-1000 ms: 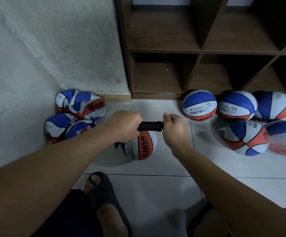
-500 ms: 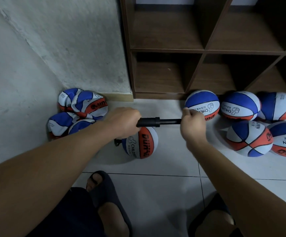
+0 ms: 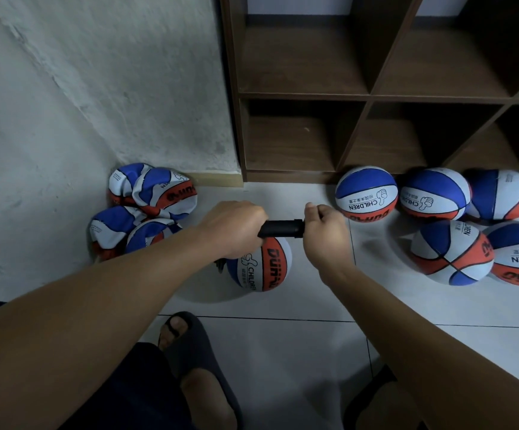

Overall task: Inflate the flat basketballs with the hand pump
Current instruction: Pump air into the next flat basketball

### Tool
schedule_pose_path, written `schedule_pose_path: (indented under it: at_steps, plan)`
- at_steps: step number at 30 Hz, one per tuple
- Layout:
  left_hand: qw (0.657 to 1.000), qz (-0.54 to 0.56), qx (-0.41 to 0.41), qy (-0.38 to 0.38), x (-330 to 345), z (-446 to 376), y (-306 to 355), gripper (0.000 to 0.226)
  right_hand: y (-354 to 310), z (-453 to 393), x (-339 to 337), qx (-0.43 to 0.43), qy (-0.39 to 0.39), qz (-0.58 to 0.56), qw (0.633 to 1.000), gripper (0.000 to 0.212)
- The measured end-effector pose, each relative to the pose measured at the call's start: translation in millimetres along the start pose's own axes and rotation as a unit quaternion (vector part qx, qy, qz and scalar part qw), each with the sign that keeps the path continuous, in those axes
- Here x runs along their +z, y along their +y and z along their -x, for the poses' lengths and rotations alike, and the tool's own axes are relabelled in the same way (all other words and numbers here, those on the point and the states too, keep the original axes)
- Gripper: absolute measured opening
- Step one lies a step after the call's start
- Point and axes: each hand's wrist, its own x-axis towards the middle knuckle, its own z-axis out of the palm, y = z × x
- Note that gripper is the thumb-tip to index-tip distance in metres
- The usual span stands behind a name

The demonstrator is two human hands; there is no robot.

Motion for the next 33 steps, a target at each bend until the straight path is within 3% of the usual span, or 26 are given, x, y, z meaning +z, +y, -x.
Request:
schedule_pose_path:
  at_steps: [5, 11, 16, 22, 33]
  plan:
    - [1.0, 0.023, 0.005, 0.002, 2, -1, -9, 0.03, -2, -14, -17, -0.02, -0.03, 0.038, 0.999, 0.046]
    - [0.999, 0.03, -0.044, -0.003, -3, -2, -41, 0.034, 12, -55, -56, 0.03, 0.025, 0.005, 0.999, 0.038]
    - [1.0, 0.004, -0.028, -0.008, 7, -2, -21, 0.028, 15, -39, -32, 0.033, 0.053, 0.013, 0.998, 0.033]
    - [0.999, 0.011, -0.029, -0.026, 17, -7, -12, 0.019, 6, -10, 3, -0.022, 0.0, 0.034, 0.999, 0.042]
    - [1.0, 0.02, -0.014, -0.014, 16, -8, -11, 0.017, 3, -12, 7, -0.01, -0.038, 0.02, 0.999, 0.044]
